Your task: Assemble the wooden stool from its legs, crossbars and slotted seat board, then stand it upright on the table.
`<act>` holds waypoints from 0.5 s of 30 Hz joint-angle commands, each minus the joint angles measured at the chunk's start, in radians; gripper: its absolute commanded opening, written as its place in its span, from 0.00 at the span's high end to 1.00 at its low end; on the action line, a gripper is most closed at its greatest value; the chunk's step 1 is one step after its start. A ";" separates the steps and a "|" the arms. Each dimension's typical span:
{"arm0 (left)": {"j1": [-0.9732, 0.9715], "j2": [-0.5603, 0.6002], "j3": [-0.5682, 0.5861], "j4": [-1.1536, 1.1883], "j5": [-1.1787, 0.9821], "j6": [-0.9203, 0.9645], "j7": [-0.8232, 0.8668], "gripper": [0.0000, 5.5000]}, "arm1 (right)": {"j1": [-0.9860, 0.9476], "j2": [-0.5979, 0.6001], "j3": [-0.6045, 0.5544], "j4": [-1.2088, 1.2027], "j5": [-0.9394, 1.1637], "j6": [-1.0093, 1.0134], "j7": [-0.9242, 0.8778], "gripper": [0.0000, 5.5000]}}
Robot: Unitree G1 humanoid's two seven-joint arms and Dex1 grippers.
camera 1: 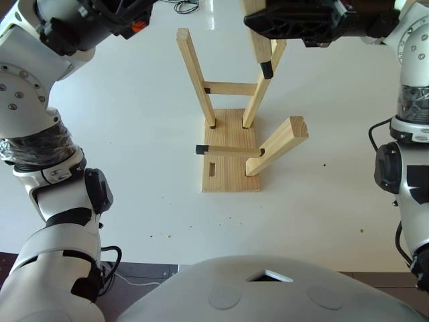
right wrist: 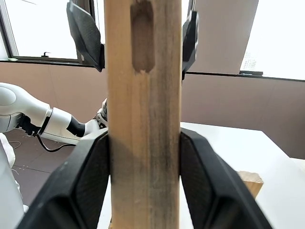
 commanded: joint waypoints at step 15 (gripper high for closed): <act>0.154 0.010 -0.063 -0.135 0.178 -0.089 -0.086 0.27 | -0.055 -0.025 0.145 0.085 -0.256 -0.247 0.188 0.63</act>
